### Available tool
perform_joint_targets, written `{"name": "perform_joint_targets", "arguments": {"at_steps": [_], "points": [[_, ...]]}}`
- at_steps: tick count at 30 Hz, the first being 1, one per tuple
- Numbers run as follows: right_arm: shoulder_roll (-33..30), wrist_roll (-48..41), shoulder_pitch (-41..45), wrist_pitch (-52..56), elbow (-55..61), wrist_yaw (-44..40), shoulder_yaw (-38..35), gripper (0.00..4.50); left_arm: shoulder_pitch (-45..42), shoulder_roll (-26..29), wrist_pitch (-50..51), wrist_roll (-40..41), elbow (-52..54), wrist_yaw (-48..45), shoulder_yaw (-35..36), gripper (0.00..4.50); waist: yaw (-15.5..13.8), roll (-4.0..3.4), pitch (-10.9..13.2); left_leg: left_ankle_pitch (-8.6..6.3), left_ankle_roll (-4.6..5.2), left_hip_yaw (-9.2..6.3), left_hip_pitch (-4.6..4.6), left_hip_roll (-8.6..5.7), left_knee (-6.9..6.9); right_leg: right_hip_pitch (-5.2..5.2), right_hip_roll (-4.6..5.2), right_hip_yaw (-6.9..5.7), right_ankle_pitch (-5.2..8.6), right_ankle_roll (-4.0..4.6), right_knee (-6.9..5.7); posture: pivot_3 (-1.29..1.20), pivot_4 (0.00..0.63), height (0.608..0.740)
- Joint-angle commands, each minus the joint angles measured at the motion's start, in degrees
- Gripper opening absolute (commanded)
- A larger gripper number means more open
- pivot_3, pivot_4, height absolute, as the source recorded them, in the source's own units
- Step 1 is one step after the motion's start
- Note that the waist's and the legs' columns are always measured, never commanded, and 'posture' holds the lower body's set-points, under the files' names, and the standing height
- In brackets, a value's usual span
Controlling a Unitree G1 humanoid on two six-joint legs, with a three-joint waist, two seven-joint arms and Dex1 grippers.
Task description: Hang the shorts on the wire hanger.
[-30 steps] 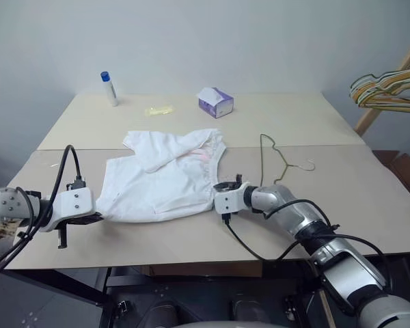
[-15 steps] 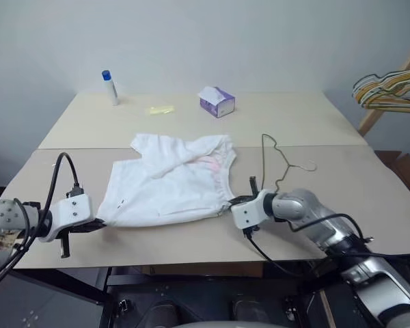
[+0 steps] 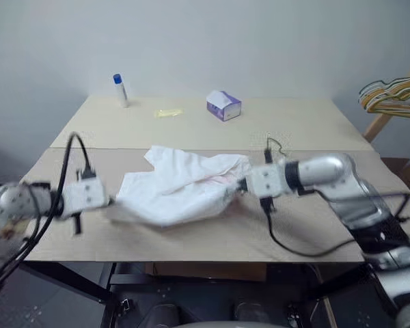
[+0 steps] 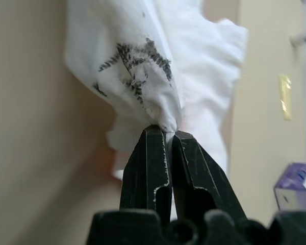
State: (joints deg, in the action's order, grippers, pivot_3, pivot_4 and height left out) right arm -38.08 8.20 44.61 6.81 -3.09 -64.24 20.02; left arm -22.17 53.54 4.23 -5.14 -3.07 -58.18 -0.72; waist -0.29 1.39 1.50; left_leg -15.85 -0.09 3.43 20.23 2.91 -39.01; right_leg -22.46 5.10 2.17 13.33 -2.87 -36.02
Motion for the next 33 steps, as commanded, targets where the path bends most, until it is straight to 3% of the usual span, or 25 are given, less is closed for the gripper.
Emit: {"name": "perform_joint_targets", "arguments": {"at_steps": [1, 4, 7, 10, 14, 18, 20, 26, 33], "points": [[5.1, 6.5, 11.2, -0.3, -15.8, 13.6, -1.2, 0.03, -18.3, -7.0, 1.9, -7.4, -11.9, 16.8, -1.4, 0.0, 0.0, 0.03, 0.0, 0.01, -0.02, -0.01, 0.11, -0.01, 0.01, -0.07, 0.0, -0.01, -0.04, -0.04, 0.04, 0.03, 0.0, 0.74], [9.9, 14.6, 22.8, -4.8, -31.0, 39.2, -2.6, 0.03, -35.0, -13.6, 0.8, -8.9, -23.5, 37.3, 3.2, 0.0, 0.5, 0.1, 0.0, 0.23, -0.39, -0.05, 0.73, -0.06, 0.03, -0.68, 0.04, -0.01, -0.23, -0.08, 0.03, 0.02, 0.0, 0.74], [10.4, 20.1, 28.0, -15.9, -35.9, 62.9, -4.3, 0.03, -43.5, -15.4, -7.3, -7.2, -27.8, 52.9, 9.5, 0.0, 1.7, 0.13, -0.1, 0.7, -1.19, -0.13, 1.95, -0.12, 0.08, -1.92, 0.17, -0.02, -0.42, -0.12, -0.15, 0.01, 0.0, 0.74], [9.3, 21.3, 25.9, -21.7, -32.6, 69.5, -5.5, 0.03, -43.2, -13.4, -13.0, -4.2, -24.6, 52.8, 12.6, 0.0, 3.1, 0.13, -0.1, 0.69, -1.28, -0.08, 2.15, -0.2, 0.53, -2.45, 0.31, 0.03, -0.42, -0.13, -0.14, 0.01, 0.0, 0.74], [8.5, 20.4, 19.1, -24.8, -27.9, 64.3, -4.1, 0.03, -36.0, -11.1, -11.6, -1.7, -19.4, 46.9, 13.0, 0.0, 4.4, 0.14, -0.2, 0.68, -1.28, -0.03, 2.04, -0.27, 0.91, -2.43, 0.35, -0.01, -0.41, -0.14, -0.03, 0.02, 0.0, 0.74], [7.7, 19.6, 11.5, -27.2, -23.0, 57.7, -2.7, 0.03, -24.4, -9.1, -11.4, 2.1, -11.4, 40.2, 14.1, 0.0, 5.0, 0.12, -0.2, 0.66, -1.12, -0.04, 1.9, -0.23, 0.44, -1.87, 0.29, -0.02, -0.38, -0.27, 0.25, 0.03, 0.0, 0.74], [6.6, 19.0, 7.5, -28.3, -20.9, 51.6, -1.0, 0.03, -16.8, -7.8, -10.8, 5.1, -7.4, 35.3, 14.9, 0.0, 5.4, 0.12, -0.2, 0.41, -0.64, -0.09, 1.88, -0.19, 0.15, -1.82, 0.26, 0.0, -0.41, -0.28, 0.01, 0.02, 0.0, 0.74], [0.8, 16.3, -3.2, -31.8, -14.2, 32.1, 4.3, 0.03, 4.8, -4.3, -12.0, 9.4, 2.5, 24.8, 17.2, 0.0, 5.8, 0.12, -0.2, 0.37, -0.56, -0.09, 1.31, -0.13, 0.08, -1.46, 0.2, 0.08, -0.47, -0.21, -0.06, 0.03, 0.0, 0.74], [-6.0, 8.0, -11.5, -29.4, -2.9, 12.7, 5.2, 0.03, 29.3, 4.9, -7.4, 12.2, 15.6, 6.7, 17.6, 0.0, 5.3, 0.11, -0.2, 0.32, -0.49, -0.03, 0.97, -0.06, 0.15, -1.2, 0.17, 0.13, -0.4, -0.14, -0.03, 0.03, 0.0, 0.74]]}}
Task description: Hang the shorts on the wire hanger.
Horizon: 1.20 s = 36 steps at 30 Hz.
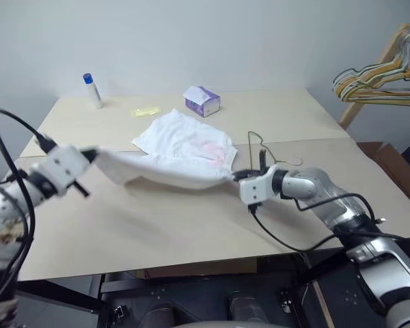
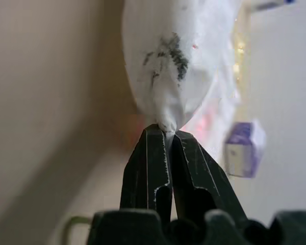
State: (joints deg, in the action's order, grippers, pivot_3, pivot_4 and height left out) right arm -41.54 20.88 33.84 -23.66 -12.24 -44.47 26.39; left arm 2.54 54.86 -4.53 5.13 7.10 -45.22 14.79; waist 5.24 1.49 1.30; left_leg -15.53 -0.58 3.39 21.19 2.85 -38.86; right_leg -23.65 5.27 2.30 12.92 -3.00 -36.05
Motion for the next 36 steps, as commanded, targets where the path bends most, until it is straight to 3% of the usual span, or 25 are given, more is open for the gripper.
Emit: {"name": "perform_joint_targets", "arguments": {"at_steps": [1, 11, 21, 24, 29, 34, 36], "points": [[-3.7, -5.8, -1.5, 1.3, 7.7, -9.7, -1.0, 0.03, 7.2, 5.1, 2.2, 2.0, 6.9, -8.6, 2.4, 0.0, -0.5, 0.01, 0.0, 0.0, 0.01, 0.0, 0.0, 0.01, 0.0, 0.0, -0.01, -0.01, 0.01, 0.01, 0.0, 0.03, 0.0, 0.74], [-6.0, -7.7, -5.1, 1.3, 11.7, -17.1, -1.7, 0.03, 19.9, 13.3, 9.6, 2.8, 15.3, -23.0, 7.0, 0.0, -2.9, 0.0, 0.0, -0.06, 0.05, 0.07, -0.37, 0.06, 0.03, 0.32, -0.03, -0.1, 0.22, 0.19, -0.02, 0.02, 0.0, 0.74], [-8.8, -9.7, -7.7, 0.6, 14.4, -20.4, -2.9, 0.03, 22.0, 13.3, 14.4, 1.3, 19.6, -26.8, 7.4, 0.0, -3.0, 0.0, 0.1, -0.06, 0.06, 0.05, -0.4, 0.07, 0.03, 0.37, -0.07, -0.12, 0.27, 0.22, -0.02, 0.03, 0.0, 0.74], [-8.8, -10.2, -8.0, -0.1, 14.1, -20.2, -3.2, 0.95, 21.8, 13.2, 15.6, 2.2, 20.2, -27.6, 6.2, 0.68, -3.0, 0.01, 0.1, -0.06, 0.06, 0.05, -0.41, 0.07, 0.03, 0.37, -0.07, -0.12, 0.27, 0.22, -0.02, 0.03, 0.0, 0.74], [-10.6, -11.3, -8.0, 0.0, 13.7, -22.5, -3.8, 2.73, 20.5, 13.4, 15.3, 2.8, 19.5, -28.6, 6.0, 2.3, -2.9, 0.02, 0.1, -0.06, 0.06, 0.05, -0.46, 0.08, 0.03, 0.41, -0.07, -0.11, 0.29, 0.22, -0.03, 0.02, 0.0, 0.74], [-13.4, -19.1, -8.5, 6.3, 15.0, -25.2, -8.7, 4.5, 19.4, 13.8, 14.2, 3.1, 17.5, -30.4, 9.5, 4.04, -3.2, 0.05, 0.1, -0.08, 0.08, 0.05, -0.46, 0.08, 0.04, 0.43, -0.06, -0.12, 0.31, 0.23, -0.01, 0.02, 0.0, 0.74], [-11.6, -20.0, -7.2, 15.6, 15.3, -22.9, -11.0, 4.5, 16.9, 12.6, 14.0, 4.8, 16.7, -29.7, 10.1, 4.48, -3.1, 0.05, 0.1, -0.08, 0.09, 0.05, -0.51, 0.09, 0.03, 0.45, -0.07, -0.12, 0.31, 0.25, -0.03, 0.02, 0.0, 0.74]]}}
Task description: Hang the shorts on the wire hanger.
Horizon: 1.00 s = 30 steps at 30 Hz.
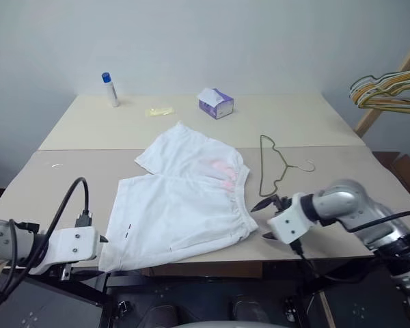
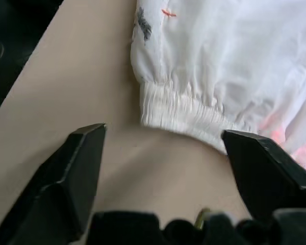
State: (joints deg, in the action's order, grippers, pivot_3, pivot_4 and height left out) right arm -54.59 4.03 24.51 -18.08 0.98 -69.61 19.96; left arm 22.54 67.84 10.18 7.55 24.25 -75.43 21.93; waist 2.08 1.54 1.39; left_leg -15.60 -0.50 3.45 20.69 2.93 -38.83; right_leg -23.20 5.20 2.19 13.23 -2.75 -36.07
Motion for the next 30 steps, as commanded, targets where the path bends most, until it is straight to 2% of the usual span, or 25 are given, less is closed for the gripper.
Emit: {"name": "perform_joint_targets", "arguments": {"at_steps": [1, 6, 8, 12, 15, 22, 30], "points": [[2.4, -3.1, 2.9, 14.7, 2.2, 3.4, -5.4, 4.5, -4.8, -1.2, -0.5, 3.7, -0.6, 1.2, 3.0, 4.48, 0.1, 0.0, 0.0, 0.0, 0.0, 0.0, -0.04, 0.0, 0.0, 0.03, 0.0, 0.0, 0.0, 0.01, 0.0, 0.02, 0.0, 0.74], [12.0, -1.9, 9.1, 40.5, -2.6, 13.7, -8.0, 4.5, -17.9, -8.2, 4.2, 12.1, 1.3, 7.7, -0.7, 4.48, 0.2, 0.01, 0.0, 0.0, 0.0, 0.01, -0.15, 0.0, 0.01, 0.11, -0.04, 0.04, 0.02, 0.03, -0.02, 0.01, 0.0, 0.74], [17.1, -1.0, 12.1, 47.9, -7.0, 19.5, -8.5, 4.5, -21.5, -10.0, 4.5, 12.6, 1.6, 9.0, -3.3, 4.48, 0.3, 0.01, 0.0, -0.01, 0.0, -0.03, -0.11, 0.0, 0.04, 0.1, -0.06, 0.03, 0.02, 0.02, -0.01, 0.0, 0.0, 0.74], [24.5, -0.3, 16.2, 54.5, -15.8, 27.5, -9.5, 4.5, -26.2, -11.2, 3.4, 10.1, 0.2, 10.3, -9.3, 4.48, 0.4, 0.01, 0.0, 0.0, 0.01, -0.04, 0.07, -0.02, 0.03, 0.0, -0.06, 0.04, -0.02, -0.01, 0.0, 0.0, 0.0, 0.74], [27.7, -0.1, 17.9, 55.6, -21.5, 31.0, -9.6, 4.5, -30.7, -12.6, 3.5, 9.2, -1.4, 11.4, -13.8, 4.48, 0.3, -0.01, 0.0, 0.0, 0.01, -0.07, 0.15, -0.04, 0.01, -0.04, -0.06, 0.02, -0.04, -0.03, 0.01, 0.0, 0.0, 0.74], [27.2, 3.0, 15.3, 55.3, -24.6, 32.7, -6.4, 4.5, -36.0, -14.5, 2.4, 9.3, -3.5, 11.4, -17.4, 4.48, 0.7, -0.01, 0.0, -0.01, 0.02, -0.13, 0.23, -0.06, 0.0, -0.07, -0.06, 0.01, -0.06, -0.08, 0.07, 0.0, 0.0, 0.74], [21.0, 1.6, 8.6, 58.5, -19.0, 31.5, -10.8, 4.5, -36.5, -14.5, -0.9, 8.0, -6.7, 11.3, -18.3, 4.48, 0.4, -0.01, 0.0, -0.01, 0.03, -0.17, 0.21, -0.07, -0.02, -0.02, -0.04, -0.03, -0.04, -0.09, 0.07, -0.02, 0.0, 0.74]]}}
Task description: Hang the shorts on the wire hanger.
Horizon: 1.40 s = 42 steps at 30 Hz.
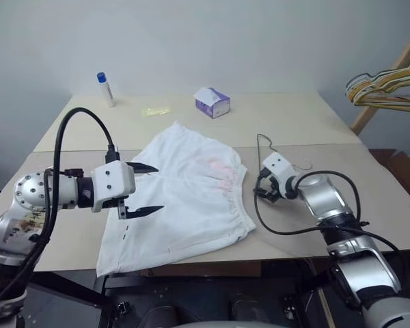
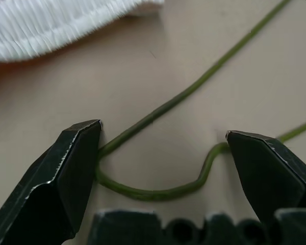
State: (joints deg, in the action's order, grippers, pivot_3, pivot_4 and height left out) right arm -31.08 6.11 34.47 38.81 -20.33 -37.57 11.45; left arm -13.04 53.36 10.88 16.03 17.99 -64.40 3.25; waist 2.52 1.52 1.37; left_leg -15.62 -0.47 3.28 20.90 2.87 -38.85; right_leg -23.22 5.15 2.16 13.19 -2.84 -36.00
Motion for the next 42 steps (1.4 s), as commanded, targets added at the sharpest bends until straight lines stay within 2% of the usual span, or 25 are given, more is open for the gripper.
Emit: {"name": "perform_joint_targets", "arguments": {"at_steps": [1, 6, 11, 17, 22, 28, 38, 42], "points": [[-3.5, -0.6, -2.3, 1.6, 2.8, -0.8, -2.5, 4.5, -0.9, -0.1, -1.9, -0.5, -0.5, 0.2, 0.2, 4.48, -0.1, 0.0, 0.0, 0.0, 0.0, 0.0, 0.01, -0.01, 0.0, 0.0, 0.0, 0.0, 0.0, 0.0, 0.01, -0.02, 0.0, 0.74], [-5.3, -2.1, -3.6, 2.8, 5.6, -0.7, -5.1, 4.5, -1.3, -0.6, -2.8, -0.5, -1.0, 0.3, -0.1, 4.48, 0.1, 0.0, 0.0, -0.01, 0.01, 0.0, 0.0, 0.0, -0.01, 0.01, 0.0, 0.01, 0.0, -0.01, 0.02, -0.02, 0.0, 0.74], [0.1, -6.4, 2.8, 6.7, 3.9, 2.7, -9.8, 4.5, -2.7, -2.9, -1.6, 2.0, -0.4, 0.7, 0.0, 4.48, 1.5, 0.0, 0.0, 0.0, 0.01, 0.01, -0.02, 0.0, -0.01, 0.0, -0.02, 0.05, -0.02, 0.0, -0.02, -0.03, 0.0, 0.74], [6.5, -7.5, 10.2, 5.9, -8.4, 8.2, -11.5, 4.5, -2.8, -4.2, -1.2, 1.6, 0.5, 1.4, -1.0, 4.48, 1.9, 0.0, 0.0, -0.01, 0.02, -0.04, 0.01, 0.0, 0.01, 0.0, -0.03, 0.05, -0.03, -0.02, 0.03, -0.02, 0.0, 0.74], [9.3, -7.9, 13.8, 5.4, -17.1, 9.4, -11.2, 4.5, -1.9, -4.3, -0.6, 1.5, 2.1, 2.0, -1.5, 4.48, 1.6, -0.02, 0.0, -0.01, 0.02, -0.05, 0.08, -0.01, 0.0, -0.02, -0.02, 0.03, -0.05, -0.04, 0.06, -0.01, 0.0, 0.74], [10.3, -6.9, 14.8, 6.5, -21.8, 10.8, -9.8, 4.5, -1.1, -4.0, 0.2, 1.4, 3.4, 2.5, -1.6, 4.48, 1.6, -0.03, 0.0, -0.01, 0.02, -0.06, 0.08, -0.01, 0.01, -0.03, -0.02, 0.04, -0.05, -0.05, 0.04, 0.0, 0.0, 0.74], [10.4, -8.0, 16.2, 10.1, -27.4, 14.7, -12.6, 4.5, -1.5, -4.3, 0.2, 1.2, 3.5, 2.7, -2.0, 4.48, 1.6, -0.02, 0.0, -0.01, 0.02, -0.07, 0.05, 0.0, 0.0, 0.0, -0.03, 0.04, -0.05, -0.05, 0.03, 0.0, 0.0, 0.74], [10.1, -7.3, 15.7, 9.3, -28.7, 15.3, -12.1, 3.31, -1.5, -4.2, 0.2, 1.2, 3.6, 2.6, -2.1, 4.5, 1.5, 0.03, 0.0, -0.01, 0.02, -0.1, 0.02, -0.01, 0.0, 0.07, -0.02, 0.0, -0.05, -0.05, 0.06, -0.01, 0.0, 0.74]]}}
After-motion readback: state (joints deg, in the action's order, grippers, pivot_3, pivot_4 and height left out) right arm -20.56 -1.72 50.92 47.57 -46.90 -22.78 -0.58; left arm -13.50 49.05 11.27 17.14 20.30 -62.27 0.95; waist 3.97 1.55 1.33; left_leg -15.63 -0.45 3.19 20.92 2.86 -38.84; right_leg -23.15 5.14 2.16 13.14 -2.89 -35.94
